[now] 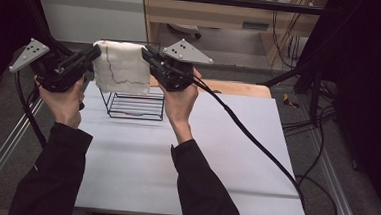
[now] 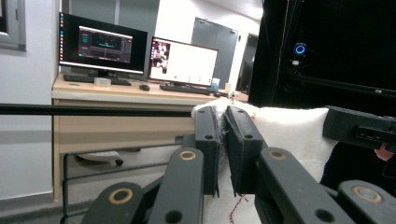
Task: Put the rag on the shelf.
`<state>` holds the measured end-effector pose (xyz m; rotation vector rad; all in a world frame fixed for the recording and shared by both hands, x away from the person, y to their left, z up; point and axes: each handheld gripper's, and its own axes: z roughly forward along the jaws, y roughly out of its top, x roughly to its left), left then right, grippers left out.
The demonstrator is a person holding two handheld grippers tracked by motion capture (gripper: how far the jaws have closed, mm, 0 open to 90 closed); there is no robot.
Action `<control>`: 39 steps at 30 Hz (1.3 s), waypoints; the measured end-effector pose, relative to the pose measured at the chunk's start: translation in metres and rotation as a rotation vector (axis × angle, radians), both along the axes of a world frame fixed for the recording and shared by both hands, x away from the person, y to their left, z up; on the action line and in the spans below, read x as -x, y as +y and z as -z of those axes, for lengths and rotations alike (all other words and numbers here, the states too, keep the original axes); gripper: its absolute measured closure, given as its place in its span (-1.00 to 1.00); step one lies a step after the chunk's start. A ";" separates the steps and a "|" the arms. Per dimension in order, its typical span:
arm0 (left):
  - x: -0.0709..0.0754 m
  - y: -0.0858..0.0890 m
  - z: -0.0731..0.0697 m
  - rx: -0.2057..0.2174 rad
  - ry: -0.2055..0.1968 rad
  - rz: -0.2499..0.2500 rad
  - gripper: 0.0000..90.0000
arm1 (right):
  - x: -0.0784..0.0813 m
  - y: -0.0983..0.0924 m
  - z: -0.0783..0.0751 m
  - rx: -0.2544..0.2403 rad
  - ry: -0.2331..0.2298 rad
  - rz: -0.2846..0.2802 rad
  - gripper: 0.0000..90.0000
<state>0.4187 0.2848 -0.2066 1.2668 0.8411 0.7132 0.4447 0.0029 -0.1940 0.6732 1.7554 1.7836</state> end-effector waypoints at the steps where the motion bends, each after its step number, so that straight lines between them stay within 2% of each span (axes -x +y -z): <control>1: -0.001 0.000 -0.002 -0.002 -0.002 -0.003 0.84 | -0.002 0.000 -0.002 -0.001 -0.005 0.000 0.85; 10: -0.012 0.005 -0.019 -0.007 -0.020 -0.017 0.84 | -0.013 0.008 -0.020 -0.006 -0.018 0.008 0.86; 13: -0.016 0.007 -0.022 0.006 -0.019 -0.015 0.84 | -0.016 0.010 -0.025 -0.005 -0.024 0.009 0.86; 17: -0.021 0.008 -0.027 -0.004 -0.019 -0.025 0.84 | -0.021 0.013 -0.030 -0.004 -0.030 0.015 0.86; 24: -0.031 0.008 -0.033 -0.015 -0.017 -0.036 0.84 | -0.030 0.016 -0.037 -0.002 -0.023 0.029 0.86; 29: -0.039 0.008 -0.036 -0.009 -0.013 -0.027 0.84 | -0.037 0.016 -0.043 0.004 -0.022 0.039 0.86; 39: -0.055 0.007 -0.047 -0.035 -0.010 -0.041 0.84 | -0.053 0.017 -0.051 0.002 -0.015 0.049 0.86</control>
